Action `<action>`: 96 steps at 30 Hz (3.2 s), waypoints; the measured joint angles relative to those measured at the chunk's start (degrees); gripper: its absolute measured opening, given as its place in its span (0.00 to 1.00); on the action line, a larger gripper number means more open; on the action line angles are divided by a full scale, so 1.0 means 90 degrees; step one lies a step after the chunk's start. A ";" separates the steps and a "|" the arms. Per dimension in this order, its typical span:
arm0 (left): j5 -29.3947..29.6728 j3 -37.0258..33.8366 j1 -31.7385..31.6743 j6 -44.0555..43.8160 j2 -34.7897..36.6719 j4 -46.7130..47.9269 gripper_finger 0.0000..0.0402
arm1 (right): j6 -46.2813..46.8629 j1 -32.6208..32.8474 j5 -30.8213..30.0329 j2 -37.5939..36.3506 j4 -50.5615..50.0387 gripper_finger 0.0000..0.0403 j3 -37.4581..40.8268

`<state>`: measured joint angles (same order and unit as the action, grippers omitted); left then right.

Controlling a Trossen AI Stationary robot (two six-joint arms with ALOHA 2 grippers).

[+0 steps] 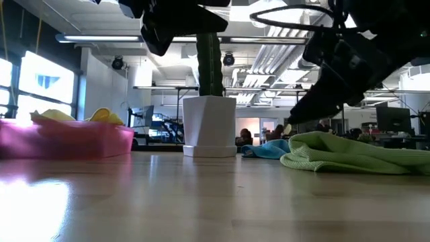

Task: Fold microfiber towels
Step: Fold the light green towel

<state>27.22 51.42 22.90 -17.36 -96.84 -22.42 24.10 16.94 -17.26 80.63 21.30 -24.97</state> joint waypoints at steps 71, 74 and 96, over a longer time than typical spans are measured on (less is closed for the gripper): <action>-0.0158 0.0000 0.0090 -0.0161 0.0002 0.0374 0.39 | 0.0171 -0.0288 -0.0399 0.1509 0.0062 0.47 -0.0673; -0.0158 0.0000 0.0090 -0.0397 0.0002 0.0390 0.39 | 0.0151 -0.0571 -0.0064 0.1691 0.0572 0.47 -0.0668; -0.0194 0.0000 0.0090 -0.0508 0.0000 0.0565 0.39 | -0.3206 -0.0162 0.2394 0.0120 -0.2456 0.47 -0.0673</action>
<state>25.47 51.42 23.70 -21.93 -96.84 -17.34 -4.76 15.48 4.29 81.71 -0.80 -31.03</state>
